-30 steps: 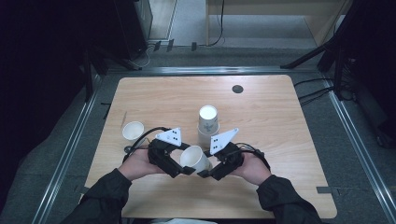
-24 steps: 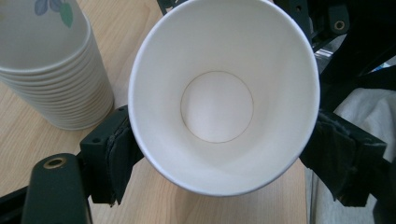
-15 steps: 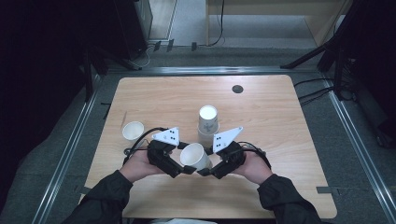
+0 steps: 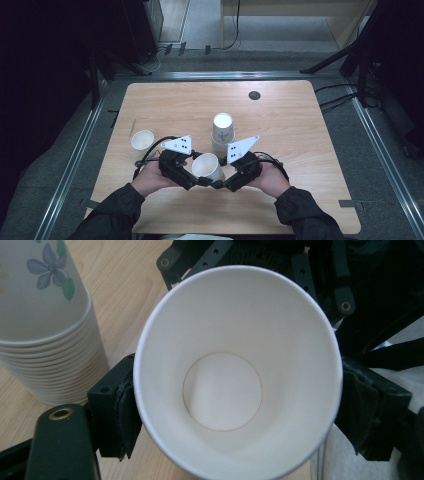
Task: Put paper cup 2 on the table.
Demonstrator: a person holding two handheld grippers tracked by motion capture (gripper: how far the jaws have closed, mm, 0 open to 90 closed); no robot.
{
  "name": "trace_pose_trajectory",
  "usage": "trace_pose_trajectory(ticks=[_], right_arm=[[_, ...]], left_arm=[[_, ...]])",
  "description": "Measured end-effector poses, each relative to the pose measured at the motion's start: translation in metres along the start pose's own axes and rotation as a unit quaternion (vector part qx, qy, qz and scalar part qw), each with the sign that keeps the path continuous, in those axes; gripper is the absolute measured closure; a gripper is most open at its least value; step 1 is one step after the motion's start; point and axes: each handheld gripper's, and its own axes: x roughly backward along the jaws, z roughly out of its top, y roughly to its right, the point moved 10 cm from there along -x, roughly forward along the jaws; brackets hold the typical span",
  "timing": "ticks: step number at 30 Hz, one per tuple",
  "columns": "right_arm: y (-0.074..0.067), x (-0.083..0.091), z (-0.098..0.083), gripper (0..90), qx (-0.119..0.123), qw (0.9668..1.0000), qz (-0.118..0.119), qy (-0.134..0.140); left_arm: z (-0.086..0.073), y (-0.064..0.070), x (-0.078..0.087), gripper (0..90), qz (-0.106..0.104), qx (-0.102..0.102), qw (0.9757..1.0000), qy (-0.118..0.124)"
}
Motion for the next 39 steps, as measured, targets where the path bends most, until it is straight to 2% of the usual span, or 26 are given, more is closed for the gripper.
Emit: trace_pose_trajectory(ticks=[3,17,32,39], right_arm=[[-0.0009,-0.0006,0.0007,33.8,-0.002,1.0000,0.004,0.002],[-0.0030,-0.0020,0.0017,34.1,-0.004,1.0000,0.008,0.001],[-0.0034,-0.0029,0.0016,34.1,-0.006,0.9999,0.009,-0.001],[-0.0040,-0.0047,0.0021,26.9,-0.008,0.9999,0.013,0.000]], left_arm=[[0.0011,0.0002,-0.0023,18.2,-0.003,0.005,1.0000,0.003],[0.0015,0.0012,-0.0032,22.3,0.007,-0.011,0.9999,0.006],[0.0013,0.0016,-0.0031,25.1,0.008,-0.013,0.9999,0.006],[0.0020,0.0030,-0.0024,25.3,0.007,-0.015,0.9998,0.006]])
